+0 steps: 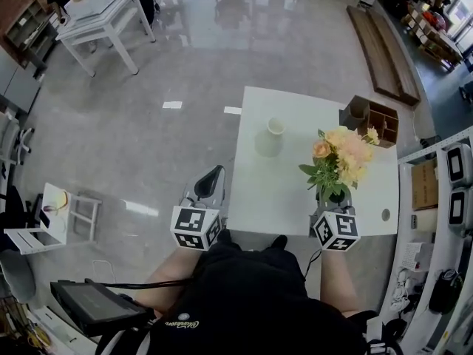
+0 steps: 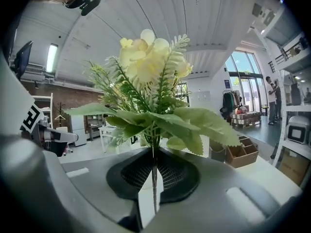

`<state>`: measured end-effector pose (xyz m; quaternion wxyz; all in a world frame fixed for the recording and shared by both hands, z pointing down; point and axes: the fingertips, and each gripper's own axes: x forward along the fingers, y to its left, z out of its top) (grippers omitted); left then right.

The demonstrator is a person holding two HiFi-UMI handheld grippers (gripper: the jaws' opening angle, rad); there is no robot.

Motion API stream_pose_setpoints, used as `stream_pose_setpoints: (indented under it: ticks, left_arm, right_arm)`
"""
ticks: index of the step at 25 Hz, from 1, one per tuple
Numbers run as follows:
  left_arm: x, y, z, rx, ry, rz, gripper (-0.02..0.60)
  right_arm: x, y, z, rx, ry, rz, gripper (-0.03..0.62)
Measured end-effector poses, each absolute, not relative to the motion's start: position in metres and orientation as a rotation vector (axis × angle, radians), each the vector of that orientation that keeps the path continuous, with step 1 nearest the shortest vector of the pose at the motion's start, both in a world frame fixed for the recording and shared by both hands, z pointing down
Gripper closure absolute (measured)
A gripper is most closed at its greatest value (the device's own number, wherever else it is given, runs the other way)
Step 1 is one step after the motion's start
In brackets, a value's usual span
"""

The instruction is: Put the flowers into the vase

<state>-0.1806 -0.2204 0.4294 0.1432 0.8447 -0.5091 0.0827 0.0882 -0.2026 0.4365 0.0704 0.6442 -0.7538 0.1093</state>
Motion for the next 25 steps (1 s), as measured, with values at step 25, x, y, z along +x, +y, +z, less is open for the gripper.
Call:
stream_pose_setpoints:
  ticks: [25]
  left_arm:
    - [-0.183, -0.230, 0.431, 2.465, -1.399, 0.252, 0.575]
  right_arm:
    - [0.025, -0.294, 0.327, 1.880, -2.515, 0.072, 0.562]
